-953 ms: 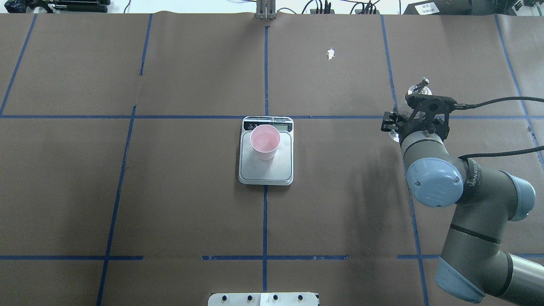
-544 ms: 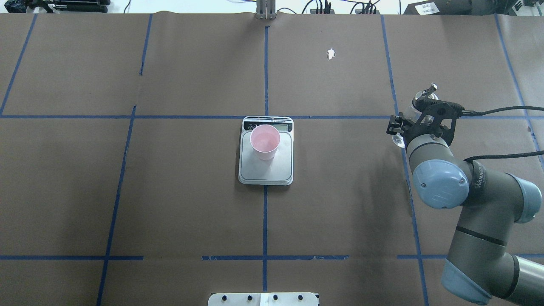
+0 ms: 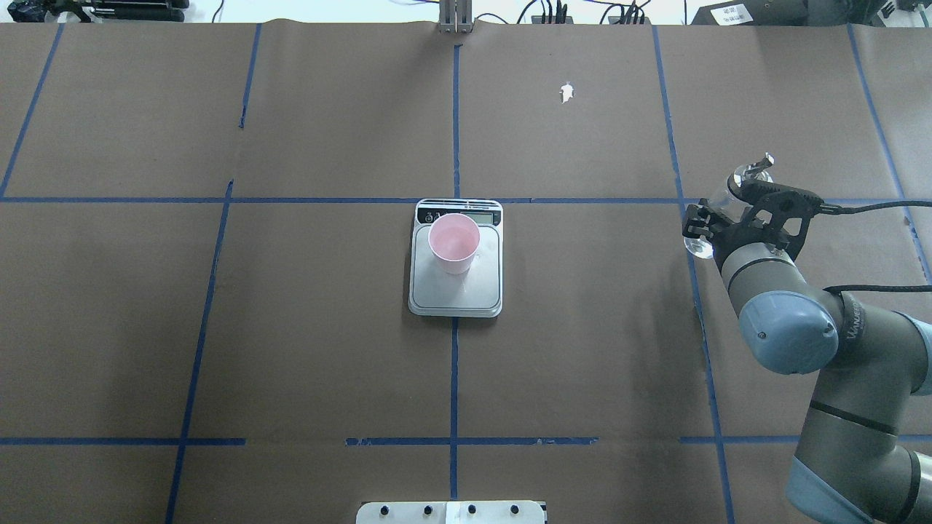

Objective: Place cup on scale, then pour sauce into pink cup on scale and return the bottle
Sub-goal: 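Carry the bottle back toward its original spot with the right gripper, then lower the glass dispenser bottle onto the table with the right gripper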

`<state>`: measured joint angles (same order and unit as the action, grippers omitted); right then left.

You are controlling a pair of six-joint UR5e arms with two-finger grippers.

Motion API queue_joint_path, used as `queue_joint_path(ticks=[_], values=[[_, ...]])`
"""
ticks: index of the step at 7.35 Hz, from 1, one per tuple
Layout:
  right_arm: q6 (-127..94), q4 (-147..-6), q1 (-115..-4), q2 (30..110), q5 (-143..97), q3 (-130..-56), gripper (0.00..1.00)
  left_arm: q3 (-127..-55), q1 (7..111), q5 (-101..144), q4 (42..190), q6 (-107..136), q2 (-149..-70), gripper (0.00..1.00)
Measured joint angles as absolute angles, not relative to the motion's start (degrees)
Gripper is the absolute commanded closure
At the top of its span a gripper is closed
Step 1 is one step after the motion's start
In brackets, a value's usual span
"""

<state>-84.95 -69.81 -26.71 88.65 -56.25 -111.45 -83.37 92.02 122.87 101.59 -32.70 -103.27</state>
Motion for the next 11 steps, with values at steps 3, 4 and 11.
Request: queue_joint_path(ticks=[3, 4, 11], values=[[-84.8, -69.3, -23.3, 88.6, -51.9, -109.9, 1.0, -83.4, 92.0, 122.9, 101.6, -32.8, -103.3, 0.0], [-84.7, -69.2, -22.8, 88.5, -51.2, -109.6, 1.0, -83.3, 92.0, 122.9, 101.6, -32.8, -103.3, 0.0], [-84.4, -69.1, -22.2, 88.3, -52.3, -109.2, 1.0, -83.3, 92.0, 122.9, 101.6, -32.8, -103.4, 0.0]])
